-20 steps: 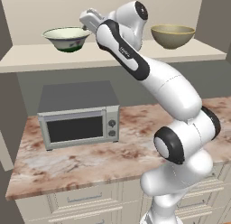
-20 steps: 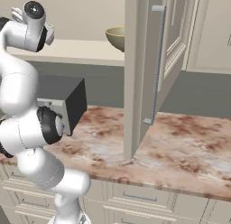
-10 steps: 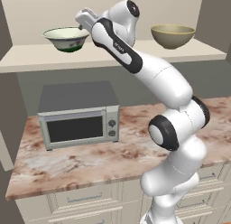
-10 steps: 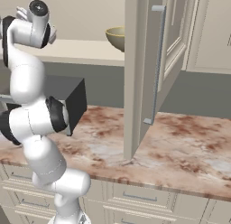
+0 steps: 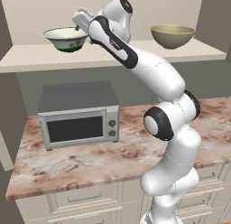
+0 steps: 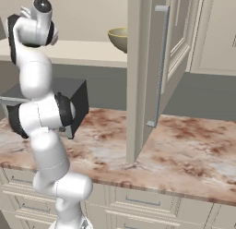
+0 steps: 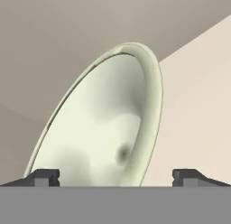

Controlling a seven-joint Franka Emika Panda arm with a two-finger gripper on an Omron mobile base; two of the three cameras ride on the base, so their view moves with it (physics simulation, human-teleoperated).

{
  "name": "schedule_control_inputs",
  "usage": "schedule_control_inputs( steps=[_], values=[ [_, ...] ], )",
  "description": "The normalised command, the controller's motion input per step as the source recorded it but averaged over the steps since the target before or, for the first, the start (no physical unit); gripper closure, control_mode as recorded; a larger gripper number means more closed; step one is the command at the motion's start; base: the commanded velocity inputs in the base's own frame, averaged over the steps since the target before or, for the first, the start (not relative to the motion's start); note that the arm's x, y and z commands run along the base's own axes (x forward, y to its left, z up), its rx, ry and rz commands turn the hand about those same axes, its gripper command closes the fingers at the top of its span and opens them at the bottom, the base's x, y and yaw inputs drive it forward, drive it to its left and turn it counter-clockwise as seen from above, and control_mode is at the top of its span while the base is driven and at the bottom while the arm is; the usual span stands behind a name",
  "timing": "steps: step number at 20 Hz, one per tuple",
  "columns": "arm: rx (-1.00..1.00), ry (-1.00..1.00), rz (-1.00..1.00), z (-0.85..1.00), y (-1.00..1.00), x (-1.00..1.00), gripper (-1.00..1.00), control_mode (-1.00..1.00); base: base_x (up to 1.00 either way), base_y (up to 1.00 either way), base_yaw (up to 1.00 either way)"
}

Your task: Move the bowls from the cabinet to the plates on the dining table.

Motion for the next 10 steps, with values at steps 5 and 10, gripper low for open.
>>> schedule_control_inputs(
  steps=[5, 10],
  values=[
    [0.00, 0.09, 0.00, -0.01, 0.16, 0.30, -1.00, -1.00, 0.00, 0.00, 0.00],
    [0.00, 0.05, 0.00, 0.00, 0.06, 0.04, -1.00, -1.00, 0.00, 0.00, 0.00]
  ],
)
